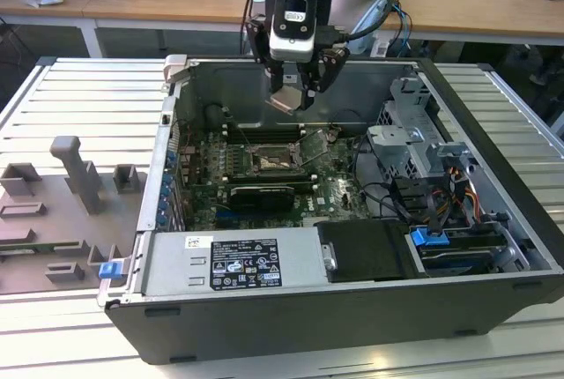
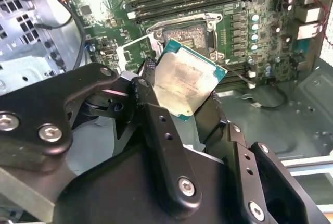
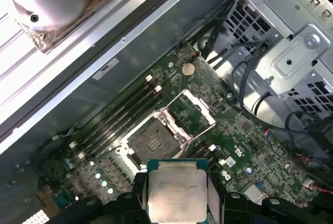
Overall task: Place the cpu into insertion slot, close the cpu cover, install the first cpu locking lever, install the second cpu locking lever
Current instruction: 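Place the cpu into insertion slot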
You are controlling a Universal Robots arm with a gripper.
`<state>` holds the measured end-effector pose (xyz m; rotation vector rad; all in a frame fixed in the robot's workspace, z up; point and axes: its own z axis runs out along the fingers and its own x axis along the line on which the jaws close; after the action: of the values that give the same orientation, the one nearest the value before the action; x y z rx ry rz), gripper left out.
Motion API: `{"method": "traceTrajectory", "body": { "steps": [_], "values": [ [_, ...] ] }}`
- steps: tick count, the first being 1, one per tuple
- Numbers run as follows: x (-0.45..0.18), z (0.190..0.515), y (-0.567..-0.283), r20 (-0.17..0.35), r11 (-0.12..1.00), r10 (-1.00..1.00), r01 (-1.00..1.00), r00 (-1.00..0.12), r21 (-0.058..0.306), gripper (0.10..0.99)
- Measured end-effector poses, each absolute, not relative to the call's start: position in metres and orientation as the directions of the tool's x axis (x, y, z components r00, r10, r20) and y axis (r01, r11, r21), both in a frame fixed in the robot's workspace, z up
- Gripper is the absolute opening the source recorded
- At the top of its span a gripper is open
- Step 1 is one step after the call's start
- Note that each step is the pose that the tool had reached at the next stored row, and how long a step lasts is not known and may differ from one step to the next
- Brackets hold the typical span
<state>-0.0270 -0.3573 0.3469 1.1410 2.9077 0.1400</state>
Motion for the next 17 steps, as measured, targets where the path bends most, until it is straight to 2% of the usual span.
{"method": "traceTrajectory", "body": {
  "steps": [9,17],
  "values": [
    [-0.027,0.338,-0.357,0.019,0.55,0.833,0.831,-0.553,0.089,0.541],
    [-0.027,0.323,-0.357,0.02,0.486,0.872,0.869,-0.489,0.087,0.541]
  ]
}}
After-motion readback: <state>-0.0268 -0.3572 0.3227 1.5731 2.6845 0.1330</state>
